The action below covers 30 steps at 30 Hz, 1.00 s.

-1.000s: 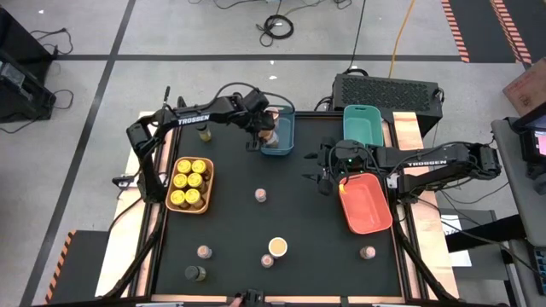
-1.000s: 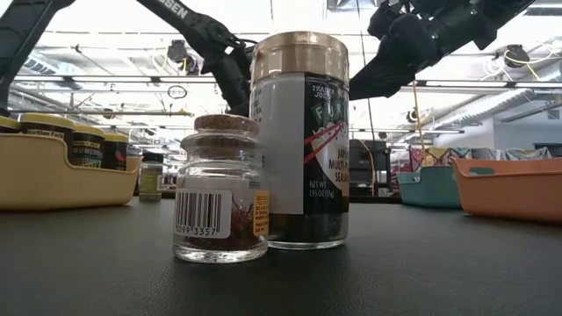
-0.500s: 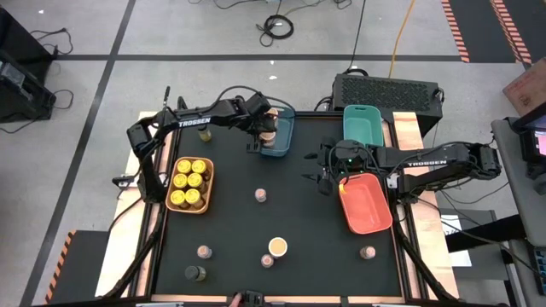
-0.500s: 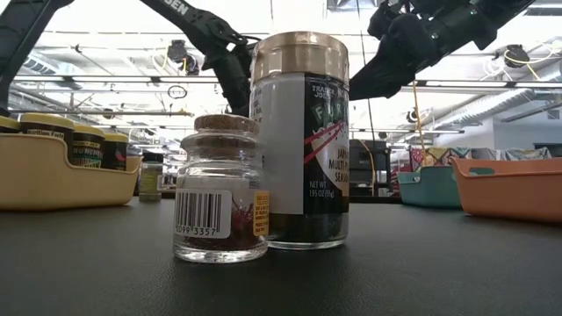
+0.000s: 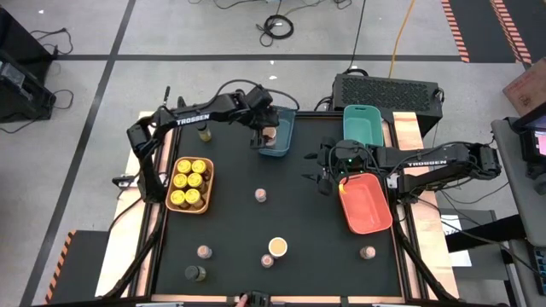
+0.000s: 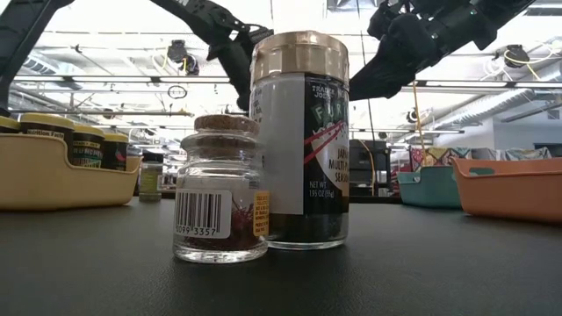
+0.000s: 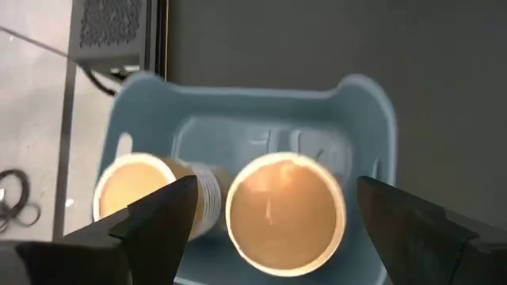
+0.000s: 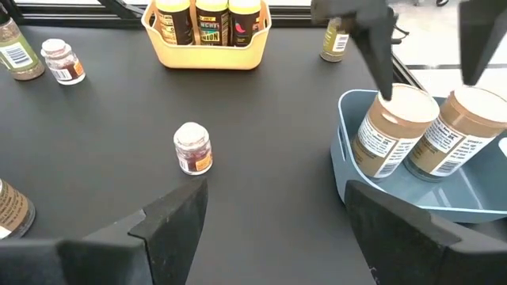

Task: Sort spices by type
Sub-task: Put the large brown seasoning bottle into the blue bin

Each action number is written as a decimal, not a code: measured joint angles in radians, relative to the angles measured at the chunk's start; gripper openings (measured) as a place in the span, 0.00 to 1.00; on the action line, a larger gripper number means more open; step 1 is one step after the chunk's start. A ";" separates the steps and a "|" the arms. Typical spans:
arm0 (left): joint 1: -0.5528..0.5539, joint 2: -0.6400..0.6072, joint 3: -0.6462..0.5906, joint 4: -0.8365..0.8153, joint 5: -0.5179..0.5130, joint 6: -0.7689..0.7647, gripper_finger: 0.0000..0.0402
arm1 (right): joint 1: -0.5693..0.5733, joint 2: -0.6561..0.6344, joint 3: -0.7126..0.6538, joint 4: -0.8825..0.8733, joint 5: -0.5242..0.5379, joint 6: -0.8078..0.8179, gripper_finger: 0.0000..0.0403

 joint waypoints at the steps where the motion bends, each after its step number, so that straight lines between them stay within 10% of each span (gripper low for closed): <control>1: 0.000 0.000 0.020 -0.015 0.005 -0.006 0.86 | 0.000 0.000 0.000 0.000 0.000 0.000 0.73; 13: -0.081 -0.011 0.133 -0.234 0.080 -0.097 0.86 | 0.012 0.000 0.000 -0.043 -0.003 -0.007 0.73; 30: -0.573 -0.078 0.124 -0.246 -0.006 -0.550 0.86 | 0.198 0.000 0.000 -0.074 -0.003 -0.035 0.73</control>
